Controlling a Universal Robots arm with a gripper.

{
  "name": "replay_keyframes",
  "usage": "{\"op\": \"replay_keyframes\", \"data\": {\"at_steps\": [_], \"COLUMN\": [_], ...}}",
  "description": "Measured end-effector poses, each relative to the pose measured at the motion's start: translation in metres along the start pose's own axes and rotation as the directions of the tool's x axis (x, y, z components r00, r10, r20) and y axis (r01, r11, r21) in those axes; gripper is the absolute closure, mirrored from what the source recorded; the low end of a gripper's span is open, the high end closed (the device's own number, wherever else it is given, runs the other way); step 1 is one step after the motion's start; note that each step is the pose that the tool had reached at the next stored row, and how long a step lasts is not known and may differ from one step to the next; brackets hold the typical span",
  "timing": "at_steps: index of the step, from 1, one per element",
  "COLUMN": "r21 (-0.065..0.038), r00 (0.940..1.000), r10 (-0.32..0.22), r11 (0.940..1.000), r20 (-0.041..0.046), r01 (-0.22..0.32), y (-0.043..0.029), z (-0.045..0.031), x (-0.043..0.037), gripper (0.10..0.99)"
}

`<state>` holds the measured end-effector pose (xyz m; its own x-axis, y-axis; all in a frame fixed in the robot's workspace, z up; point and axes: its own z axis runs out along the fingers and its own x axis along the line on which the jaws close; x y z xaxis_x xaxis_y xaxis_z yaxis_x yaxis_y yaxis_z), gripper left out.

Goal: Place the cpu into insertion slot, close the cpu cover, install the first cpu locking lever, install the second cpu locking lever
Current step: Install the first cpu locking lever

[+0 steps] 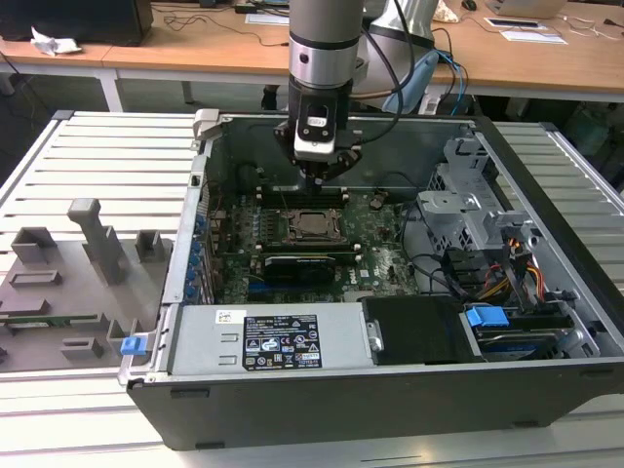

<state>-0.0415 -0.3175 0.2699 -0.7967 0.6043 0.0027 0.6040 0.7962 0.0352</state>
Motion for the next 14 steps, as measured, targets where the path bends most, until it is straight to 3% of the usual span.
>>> {"op": "replay_keyframes", "data": {"at_steps": [3, 10, 14], "r21": [0.000, 0.000, 0.000], "r00": [0.9989, 0.9955, 0.9764], "r10": [-0.046, -0.095, -0.216], "r11": [0.9989, 0.9955, 0.9764], "r20": [-0.0016, -0.0033, -0.0076], "r01": [0.046, 0.095, 0.216], "y": [0.0000, 0.0000, 0.0000], "z": [0.0000, 0.0000, 0.0000], "x": [0.0000, 0.0000, 0.0000], "gripper": [0.980, 0.980, 0.980]}}
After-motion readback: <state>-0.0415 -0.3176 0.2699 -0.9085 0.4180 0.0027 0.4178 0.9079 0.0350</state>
